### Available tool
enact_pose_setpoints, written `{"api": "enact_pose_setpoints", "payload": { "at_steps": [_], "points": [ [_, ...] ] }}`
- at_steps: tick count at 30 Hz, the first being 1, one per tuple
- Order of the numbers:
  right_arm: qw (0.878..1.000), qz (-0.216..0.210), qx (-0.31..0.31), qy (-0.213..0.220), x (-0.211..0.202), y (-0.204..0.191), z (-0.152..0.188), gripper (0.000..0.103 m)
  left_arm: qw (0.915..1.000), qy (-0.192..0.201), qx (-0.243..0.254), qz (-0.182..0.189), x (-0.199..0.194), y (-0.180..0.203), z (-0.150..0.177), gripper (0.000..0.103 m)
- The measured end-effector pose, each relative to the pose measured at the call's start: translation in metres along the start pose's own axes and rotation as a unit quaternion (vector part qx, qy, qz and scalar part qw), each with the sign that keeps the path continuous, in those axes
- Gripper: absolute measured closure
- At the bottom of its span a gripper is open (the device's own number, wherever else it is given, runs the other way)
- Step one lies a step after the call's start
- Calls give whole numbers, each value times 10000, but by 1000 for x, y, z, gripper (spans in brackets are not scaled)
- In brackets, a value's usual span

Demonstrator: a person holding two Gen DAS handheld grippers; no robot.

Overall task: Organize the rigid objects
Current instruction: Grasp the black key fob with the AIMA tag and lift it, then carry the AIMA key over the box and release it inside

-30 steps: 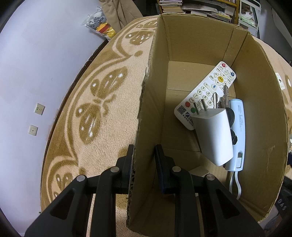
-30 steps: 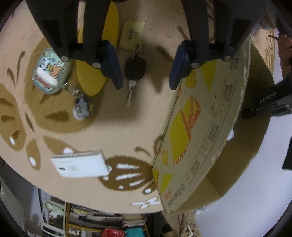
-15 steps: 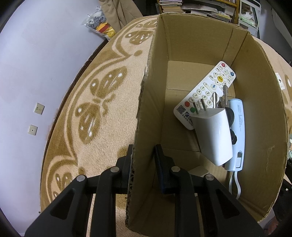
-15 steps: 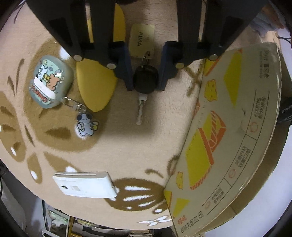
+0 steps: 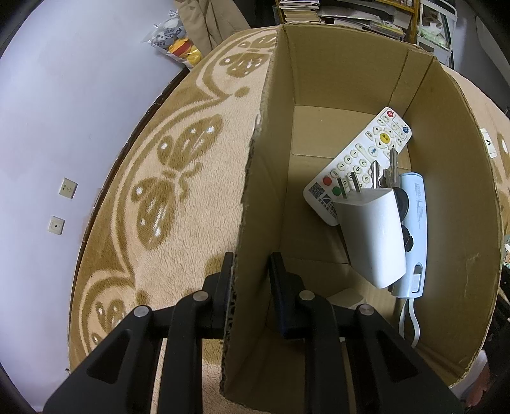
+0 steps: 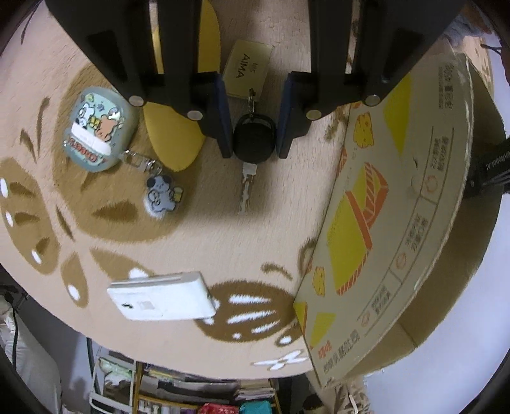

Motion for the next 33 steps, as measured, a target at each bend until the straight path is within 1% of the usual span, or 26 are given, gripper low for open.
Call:
{"api": "enact_pose_setpoints", "payload": {
  "at_steps": [6,9,11,13,16,20,28,33],
  "points": [
    [9989,51,286,355,-12,12,-10,74,10000,-5,10,-16,0,0,0,82],
    [9979,-112,478,419,-12,9,-21,74,10000,-12,20,-36,0,1,0,82],
    [9972,-110,506,537,-13,7,-26,74,10000,-11,25,-37,0,1,0,82],
    [9960,-150,557,675,-18,7,-29,74,10000,-10,18,-30,0,2,0,82],
    [9942,-307,701,750,-23,8,-31,74,10000,-10,16,-24,0,2,1,82],
    [9917,-317,831,927,-34,13,-36,74,10000,-26,4,-13,0,2,1,82],
    [9862,-300,959,1313,-55,19,-57,74,10000,-40,10,-26,1,2,0,82],
    [9835,-313,907,1535,-68,16,-69,74,10000,-42,11,-40,2,2,0,82]
  ]
}}
Point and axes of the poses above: each gripper's, at about its wrist camera, not at the fingertips, and x roughly the way its jaws point, y to its right, z to its underside, the point moved 4 cm from there along x, roughly the way its jaws point, and after that the axes turned 13 degrees about z, right-handed, at the moved point
